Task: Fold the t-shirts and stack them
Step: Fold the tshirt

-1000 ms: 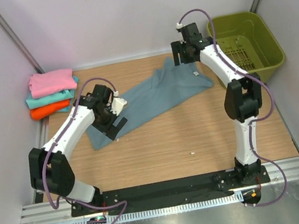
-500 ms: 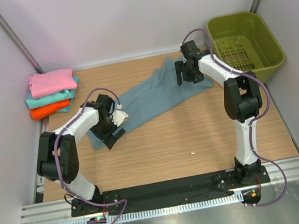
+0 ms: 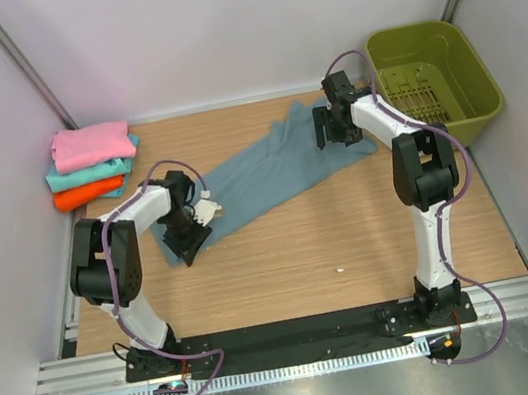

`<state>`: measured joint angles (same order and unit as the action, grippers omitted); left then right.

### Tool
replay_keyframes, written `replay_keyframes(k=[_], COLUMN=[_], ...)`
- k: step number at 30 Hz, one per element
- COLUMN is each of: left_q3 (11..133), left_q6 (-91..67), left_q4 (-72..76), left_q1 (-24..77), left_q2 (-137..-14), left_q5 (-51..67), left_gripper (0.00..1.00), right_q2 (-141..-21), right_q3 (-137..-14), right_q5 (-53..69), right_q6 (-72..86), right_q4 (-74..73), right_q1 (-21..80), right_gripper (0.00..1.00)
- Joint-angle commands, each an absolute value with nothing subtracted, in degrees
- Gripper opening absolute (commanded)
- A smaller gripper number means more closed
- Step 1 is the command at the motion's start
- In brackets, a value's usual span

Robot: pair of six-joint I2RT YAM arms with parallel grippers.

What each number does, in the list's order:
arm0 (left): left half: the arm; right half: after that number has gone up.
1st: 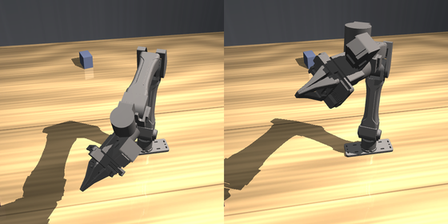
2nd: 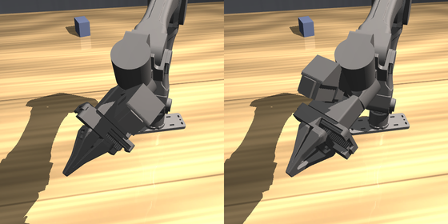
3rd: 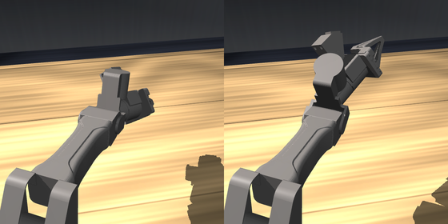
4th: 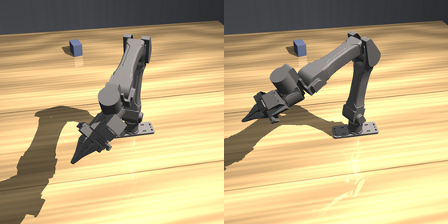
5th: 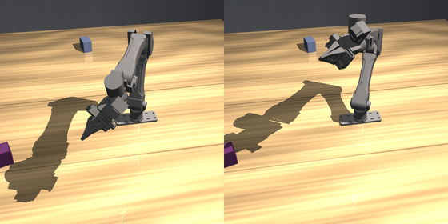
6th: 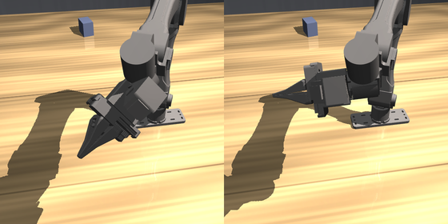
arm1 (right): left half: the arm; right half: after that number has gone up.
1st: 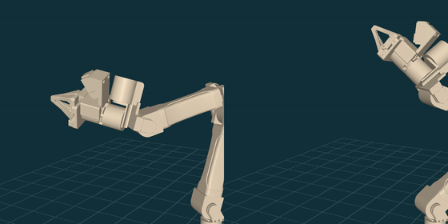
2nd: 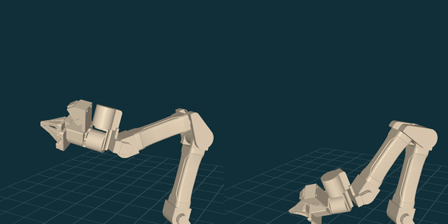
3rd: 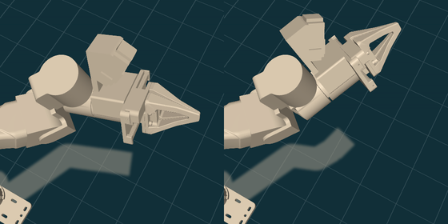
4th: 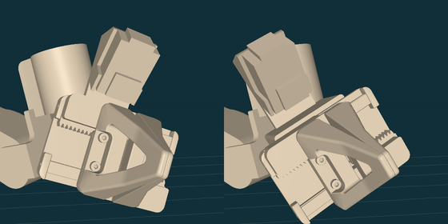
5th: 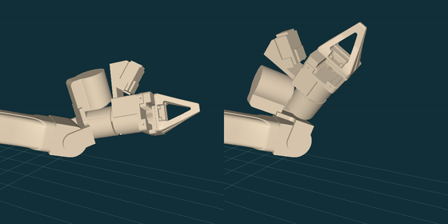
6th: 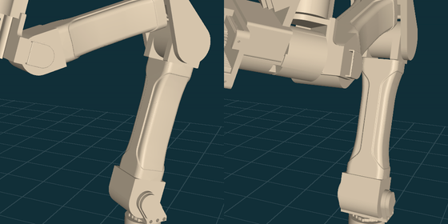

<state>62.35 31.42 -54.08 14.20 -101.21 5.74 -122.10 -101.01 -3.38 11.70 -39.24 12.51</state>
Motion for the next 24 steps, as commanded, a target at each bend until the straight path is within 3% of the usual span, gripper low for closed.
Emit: replay_keyframes(k=[1,3,9,24], left_q3=[61.7,60.7,57.3,60.1], left_q6=[32.3,32.1,31.0,24.5], left_q4=[-57.2,-57.8,-60.6,-62.0], left_q1=[14.1,14.3,18.7,41.5], left_q2=[-101.3,-101.0,-97.2,-101.1], left_q5=[10.7,11.6,15.3,22.1], left_gripper=[0.42,0.32,0.19,0.16], right_q2=[-123.5,-124.8,-130.2,-146.3], right_q3=[-103.8,-104.1,-108.8,-130.7], right_q5=[-5.4,-4.7,-4.0,-4.0], right_q6=[10.7,10.3,8.0,3.3], right_q4=[-38.1,-38.2,-38.6,-38.5], right_q1=[11.6,11.8,12.7,16.3], right_gripper=[0.75,0.74,0.72,0.73])
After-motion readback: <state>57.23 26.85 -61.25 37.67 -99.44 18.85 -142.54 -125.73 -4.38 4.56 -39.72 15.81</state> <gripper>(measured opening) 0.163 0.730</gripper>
